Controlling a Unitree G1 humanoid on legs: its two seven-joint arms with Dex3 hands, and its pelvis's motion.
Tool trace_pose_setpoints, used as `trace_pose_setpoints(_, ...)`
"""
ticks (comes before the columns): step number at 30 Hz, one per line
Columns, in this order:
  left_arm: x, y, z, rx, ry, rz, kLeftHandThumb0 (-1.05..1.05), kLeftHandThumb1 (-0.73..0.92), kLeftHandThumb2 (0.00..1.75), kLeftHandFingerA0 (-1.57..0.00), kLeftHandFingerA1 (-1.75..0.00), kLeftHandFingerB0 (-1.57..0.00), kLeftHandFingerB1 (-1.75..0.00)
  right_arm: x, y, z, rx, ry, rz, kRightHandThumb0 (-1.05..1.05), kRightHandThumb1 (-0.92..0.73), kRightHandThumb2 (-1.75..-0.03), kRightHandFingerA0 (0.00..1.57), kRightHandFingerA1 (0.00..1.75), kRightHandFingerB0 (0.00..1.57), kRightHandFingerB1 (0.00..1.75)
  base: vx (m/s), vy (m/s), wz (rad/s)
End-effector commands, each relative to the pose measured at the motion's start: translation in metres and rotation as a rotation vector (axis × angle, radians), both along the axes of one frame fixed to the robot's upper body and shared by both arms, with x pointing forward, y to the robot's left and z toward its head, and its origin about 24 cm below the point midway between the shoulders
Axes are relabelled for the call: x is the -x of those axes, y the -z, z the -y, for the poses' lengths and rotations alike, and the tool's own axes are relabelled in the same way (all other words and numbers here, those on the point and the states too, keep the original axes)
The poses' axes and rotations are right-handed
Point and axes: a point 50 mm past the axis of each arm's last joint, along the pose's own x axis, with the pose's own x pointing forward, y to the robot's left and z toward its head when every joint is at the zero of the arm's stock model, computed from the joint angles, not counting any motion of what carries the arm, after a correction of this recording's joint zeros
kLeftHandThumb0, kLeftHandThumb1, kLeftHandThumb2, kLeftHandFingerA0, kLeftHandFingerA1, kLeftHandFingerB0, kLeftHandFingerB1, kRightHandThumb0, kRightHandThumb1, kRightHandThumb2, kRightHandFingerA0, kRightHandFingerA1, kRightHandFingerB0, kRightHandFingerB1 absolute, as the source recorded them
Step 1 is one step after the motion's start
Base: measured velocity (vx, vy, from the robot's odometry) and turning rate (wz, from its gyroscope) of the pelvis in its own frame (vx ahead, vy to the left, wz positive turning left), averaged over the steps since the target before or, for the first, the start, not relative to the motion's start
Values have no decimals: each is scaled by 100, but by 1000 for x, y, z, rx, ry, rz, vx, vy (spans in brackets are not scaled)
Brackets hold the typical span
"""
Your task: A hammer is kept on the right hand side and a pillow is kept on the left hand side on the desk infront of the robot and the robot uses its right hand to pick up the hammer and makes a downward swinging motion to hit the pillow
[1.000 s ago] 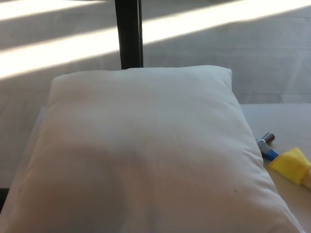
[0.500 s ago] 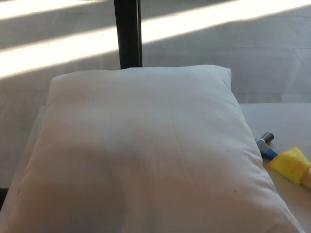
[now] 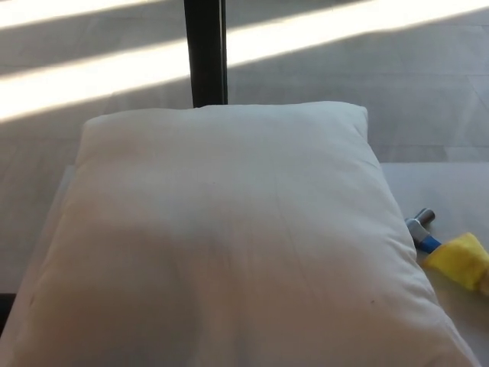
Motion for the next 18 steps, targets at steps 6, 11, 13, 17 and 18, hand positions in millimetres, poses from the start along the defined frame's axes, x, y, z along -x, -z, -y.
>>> trace_pose_setpoints(6,5,-7,-7,-36,18,12,-58,72,62,-78,-60,-67,-55,-15,17,2,545,-64,-243,-83,-50,-84,0,16,12,10,0,0,0)
trace_pose_setpoints(11,7,-7,-7,-30,8,11,-59,71,61,-77,-59,-64,-52,-26,16,-3,603,-74,-234,-86,-53,-86,0,13,6,16,0,0,0)
trace_pose_setpoints(13,7,-7,-6,-24,11,19,-59,72,61,-75,-59,-62,-52,-29,14,-4,605,-67,-223,-82,-51,-87,0,17,13,22,0,0,0)
trace_pose_setpoints(17,5,-7,-7,-24,4,17,-56,72,62,-78,-59,-61,-50,-46,6,-5,682,-23,-208,-77,-50,-88,0,24,9,30,0,0,0)
trace_pose_setpoints(18,6,-7,-7,-23,4,17,-56,72,62,-78,-59,-61,-50,-46,6,-5,684,-20,-209,-77,-50,-88,0,24,9,30,0,0,0)
